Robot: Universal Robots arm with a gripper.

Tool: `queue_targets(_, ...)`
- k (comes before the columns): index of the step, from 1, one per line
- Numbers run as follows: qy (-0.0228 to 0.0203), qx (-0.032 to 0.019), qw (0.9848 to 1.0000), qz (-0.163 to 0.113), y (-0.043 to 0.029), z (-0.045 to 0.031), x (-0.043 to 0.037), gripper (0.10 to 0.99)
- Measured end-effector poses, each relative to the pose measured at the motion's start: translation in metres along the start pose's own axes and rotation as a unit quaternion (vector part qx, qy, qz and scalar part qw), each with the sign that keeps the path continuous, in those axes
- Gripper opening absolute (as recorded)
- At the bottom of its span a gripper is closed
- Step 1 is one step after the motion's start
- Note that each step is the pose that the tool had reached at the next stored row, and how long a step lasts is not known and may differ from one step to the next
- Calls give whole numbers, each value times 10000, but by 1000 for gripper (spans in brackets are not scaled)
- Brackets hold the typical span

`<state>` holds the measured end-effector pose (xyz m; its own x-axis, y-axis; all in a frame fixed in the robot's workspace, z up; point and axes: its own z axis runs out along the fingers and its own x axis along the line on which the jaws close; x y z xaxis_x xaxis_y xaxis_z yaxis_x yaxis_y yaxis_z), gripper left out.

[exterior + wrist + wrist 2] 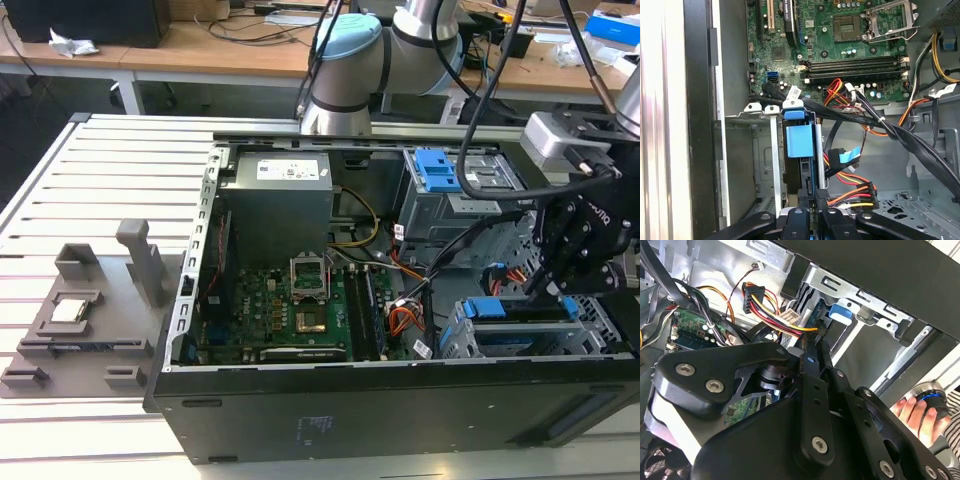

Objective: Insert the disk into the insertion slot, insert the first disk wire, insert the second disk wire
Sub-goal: 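Insert the first disk wire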

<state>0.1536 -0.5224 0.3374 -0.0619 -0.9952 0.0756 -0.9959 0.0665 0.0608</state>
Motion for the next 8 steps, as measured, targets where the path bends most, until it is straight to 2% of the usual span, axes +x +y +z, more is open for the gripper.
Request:
queue_targets(4,-6,0,10000,0,0,7,-1,176)
queue_targets(5,-5,0,10000,0,0,6,-1,239)
queue_targets(6,-3,0,10000,0,0,1,0,239)
queue_targets(8,-4,0,10000,0,3,-51,3,239)
